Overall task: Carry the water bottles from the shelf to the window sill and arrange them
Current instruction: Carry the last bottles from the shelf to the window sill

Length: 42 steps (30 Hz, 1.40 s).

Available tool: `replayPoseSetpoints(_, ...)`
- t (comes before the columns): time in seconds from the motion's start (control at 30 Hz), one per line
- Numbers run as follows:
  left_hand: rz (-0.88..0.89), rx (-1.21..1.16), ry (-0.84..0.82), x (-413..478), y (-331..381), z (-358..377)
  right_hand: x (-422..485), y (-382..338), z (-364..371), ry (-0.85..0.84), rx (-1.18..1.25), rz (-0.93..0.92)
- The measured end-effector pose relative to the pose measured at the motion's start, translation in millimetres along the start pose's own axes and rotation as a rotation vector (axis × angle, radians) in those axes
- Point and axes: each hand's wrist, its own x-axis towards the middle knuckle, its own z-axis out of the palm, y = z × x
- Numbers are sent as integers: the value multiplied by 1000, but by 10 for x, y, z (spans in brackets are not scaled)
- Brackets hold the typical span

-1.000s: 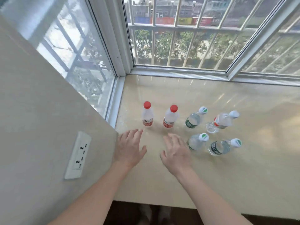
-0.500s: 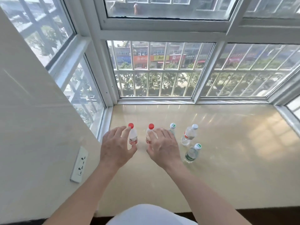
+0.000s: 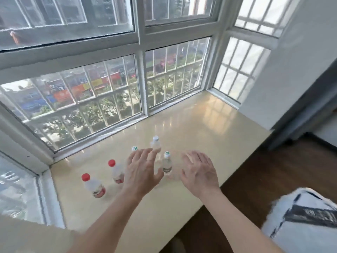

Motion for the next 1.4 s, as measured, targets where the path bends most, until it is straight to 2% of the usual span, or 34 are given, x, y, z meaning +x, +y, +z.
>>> replayPoseSetpoints(0.23, 325, -64, -74, 168, 927, 196, -772, 752, -406, 39, -114, 363)
replayPoseSetpoints(0.4, 521, -91, -86, 258, 1680, 339, -1260, 1216, -640, 131, -195, 519)
replayPoseSetpoints(0.6, 697, -97, -111, 432, 2512, 525, -1614, 1823, -788, 158, -243, 689)
replayPoseSetpoints(0.8, 786, -109, -125, 846, 3361, 839, -1651, 2619, -807, 143, -215, 790)
replayPoseSetpoints(1.17, 868, -109, -125, 1839, 5235, 1533, -1450, 4670, -902, 170, -200, 858)
replayPoseSetpoints(1.4, 896, -132, -175, 2189, 5984, 1771, -1411, 5509, -934, 139, -163, 931)
